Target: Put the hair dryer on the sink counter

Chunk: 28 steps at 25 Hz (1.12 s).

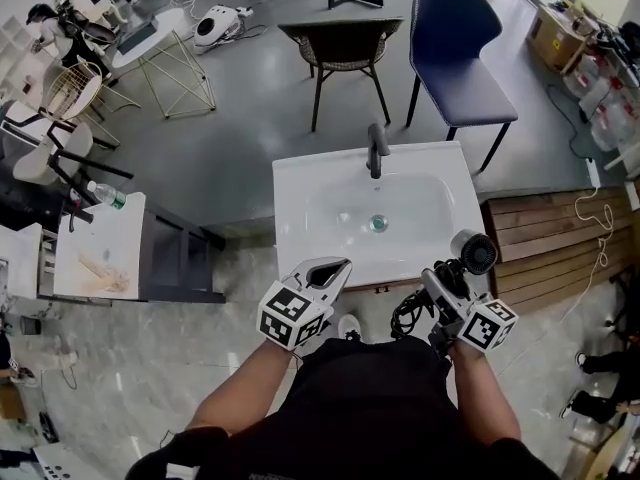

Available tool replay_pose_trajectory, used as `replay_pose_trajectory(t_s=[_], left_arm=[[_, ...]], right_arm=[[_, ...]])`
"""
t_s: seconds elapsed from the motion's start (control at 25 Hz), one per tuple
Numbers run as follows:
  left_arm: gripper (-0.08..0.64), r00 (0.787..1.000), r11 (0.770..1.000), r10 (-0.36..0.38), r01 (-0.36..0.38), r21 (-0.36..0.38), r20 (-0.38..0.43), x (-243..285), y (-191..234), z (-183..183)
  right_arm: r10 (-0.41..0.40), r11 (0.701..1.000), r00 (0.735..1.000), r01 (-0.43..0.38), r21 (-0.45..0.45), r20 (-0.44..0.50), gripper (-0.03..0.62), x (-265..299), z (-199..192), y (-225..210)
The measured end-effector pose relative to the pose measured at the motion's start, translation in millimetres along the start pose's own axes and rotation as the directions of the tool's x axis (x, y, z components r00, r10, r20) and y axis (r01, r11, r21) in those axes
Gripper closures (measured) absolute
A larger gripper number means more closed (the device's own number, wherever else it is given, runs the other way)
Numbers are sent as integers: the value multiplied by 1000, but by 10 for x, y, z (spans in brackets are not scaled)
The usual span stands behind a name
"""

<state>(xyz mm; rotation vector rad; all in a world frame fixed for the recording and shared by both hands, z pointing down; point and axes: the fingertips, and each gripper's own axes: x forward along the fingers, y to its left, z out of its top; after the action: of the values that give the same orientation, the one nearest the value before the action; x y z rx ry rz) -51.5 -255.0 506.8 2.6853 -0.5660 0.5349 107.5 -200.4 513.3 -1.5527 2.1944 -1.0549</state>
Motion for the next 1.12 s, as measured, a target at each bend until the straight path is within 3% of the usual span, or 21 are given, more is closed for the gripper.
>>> replay_pose_trajectory(t_s=[0.48, 0.68, 0.88, 1.12], left_arm=[[560, 1000, 999, 8, -9, -39, -10, 151, 552, 110], [560, 999, 997, 45, -46, -57, -17, 282, 609, 143], [560, 992, 987, 128, -128, -97, -6, 417, 683, 245], [560, 977, 968, 215, -210, -139, 19, 660, 661, 361]], right_arm=[[-35, 999, 996, 33, -38, -76, 379, 600, 254, -257], [-36, 983, 982, 1, -182, -185, 379, 755, 393, -496], [-90, 924, 933, -53, -380, -348, 379, 915, 523, -853], [-177, 834, 825, -164, -527, -536, 380, 1169, 580, -1405]])
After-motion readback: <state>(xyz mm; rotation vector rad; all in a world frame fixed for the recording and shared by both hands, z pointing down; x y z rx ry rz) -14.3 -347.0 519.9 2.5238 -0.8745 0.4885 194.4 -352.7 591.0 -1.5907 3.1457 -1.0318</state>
